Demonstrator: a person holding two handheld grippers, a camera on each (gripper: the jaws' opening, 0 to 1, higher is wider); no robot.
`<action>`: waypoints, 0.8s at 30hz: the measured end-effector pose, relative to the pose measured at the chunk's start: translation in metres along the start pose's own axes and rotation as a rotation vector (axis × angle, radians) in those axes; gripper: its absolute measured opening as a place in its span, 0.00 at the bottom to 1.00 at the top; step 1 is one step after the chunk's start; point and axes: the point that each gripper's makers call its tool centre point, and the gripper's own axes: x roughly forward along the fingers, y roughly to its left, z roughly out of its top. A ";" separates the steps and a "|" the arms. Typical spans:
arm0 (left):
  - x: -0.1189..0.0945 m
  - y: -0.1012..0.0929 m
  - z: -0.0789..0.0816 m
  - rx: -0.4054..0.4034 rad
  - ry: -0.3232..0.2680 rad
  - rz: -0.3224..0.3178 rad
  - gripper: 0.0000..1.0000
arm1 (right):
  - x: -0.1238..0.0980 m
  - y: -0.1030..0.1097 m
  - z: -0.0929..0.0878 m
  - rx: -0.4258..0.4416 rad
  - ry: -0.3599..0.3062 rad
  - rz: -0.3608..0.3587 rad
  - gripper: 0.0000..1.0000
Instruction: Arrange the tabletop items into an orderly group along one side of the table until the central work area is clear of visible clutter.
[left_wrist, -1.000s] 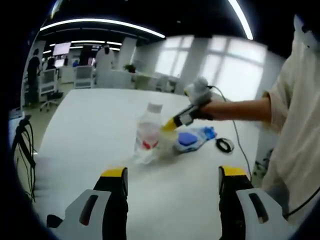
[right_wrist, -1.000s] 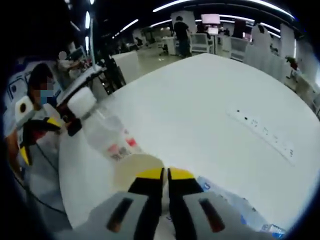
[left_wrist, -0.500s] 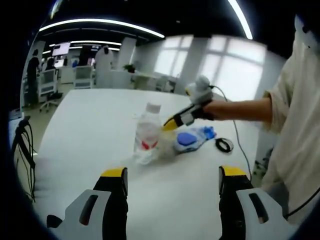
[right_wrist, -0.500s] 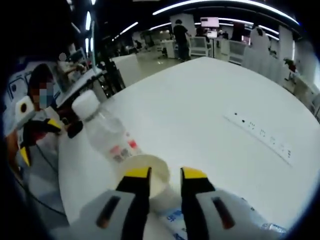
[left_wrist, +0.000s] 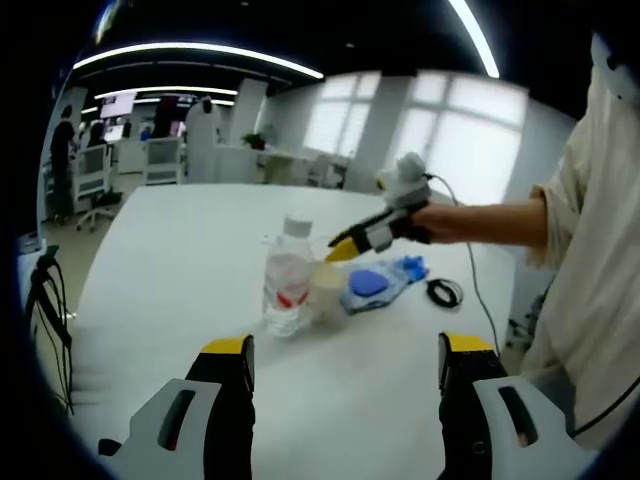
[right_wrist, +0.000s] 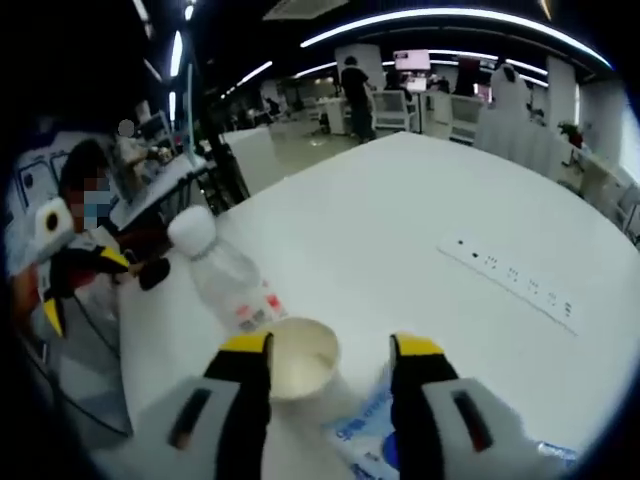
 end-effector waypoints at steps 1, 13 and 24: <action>0.000 -0.001 0.001 0.002 0.001 -0.002 0.72 | -0.003 0.000 0.001 0.002 -0.003 -0.002 0.50; 0.001 -0.015 0.012 0.038 -0.001 -0.019 0.73 | -0.030 0.001 0.002 0.008 -0.055 -0.010 0.57; 0.002 -0.029 0.022 0.065 -0.009 -0.033 0.76 | -0.065 0.002 0.000 0.016 -0.116 -0.020 0.68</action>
